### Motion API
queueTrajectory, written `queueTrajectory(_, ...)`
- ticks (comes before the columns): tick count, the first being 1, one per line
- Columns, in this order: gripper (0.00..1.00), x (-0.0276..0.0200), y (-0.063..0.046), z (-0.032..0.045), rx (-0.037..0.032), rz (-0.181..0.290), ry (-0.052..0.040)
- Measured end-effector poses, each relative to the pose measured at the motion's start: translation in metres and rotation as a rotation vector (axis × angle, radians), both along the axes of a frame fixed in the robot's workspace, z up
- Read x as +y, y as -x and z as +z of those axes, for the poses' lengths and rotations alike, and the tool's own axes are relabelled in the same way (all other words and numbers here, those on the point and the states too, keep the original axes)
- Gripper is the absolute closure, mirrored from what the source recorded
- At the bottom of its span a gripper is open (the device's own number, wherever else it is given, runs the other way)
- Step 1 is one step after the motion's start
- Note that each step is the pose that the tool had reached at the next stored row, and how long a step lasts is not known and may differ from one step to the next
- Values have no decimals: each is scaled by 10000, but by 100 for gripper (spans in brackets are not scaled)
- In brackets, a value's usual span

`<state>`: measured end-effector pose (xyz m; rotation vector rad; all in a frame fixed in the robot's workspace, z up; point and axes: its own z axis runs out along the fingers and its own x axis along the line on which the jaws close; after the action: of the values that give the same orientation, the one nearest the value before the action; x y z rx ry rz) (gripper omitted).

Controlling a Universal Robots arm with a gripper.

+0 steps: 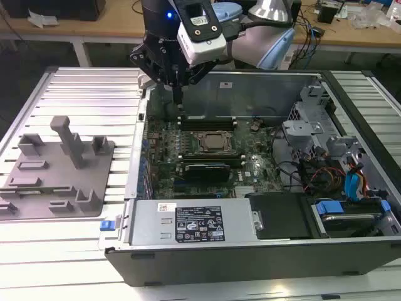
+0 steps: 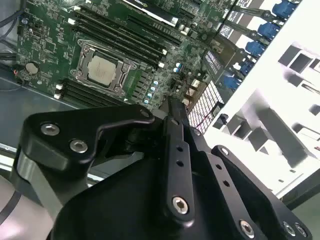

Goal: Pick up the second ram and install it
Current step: 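Reach for the second ram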

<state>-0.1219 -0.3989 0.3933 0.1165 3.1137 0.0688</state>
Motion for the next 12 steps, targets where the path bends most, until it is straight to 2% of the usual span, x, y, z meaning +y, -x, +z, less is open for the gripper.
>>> queueTrajectory(9, 92, 0, 11, -1, -1, -2, -1)
queueTrajectory(12, 92, 15, 148, -1, -1, 0, -1)
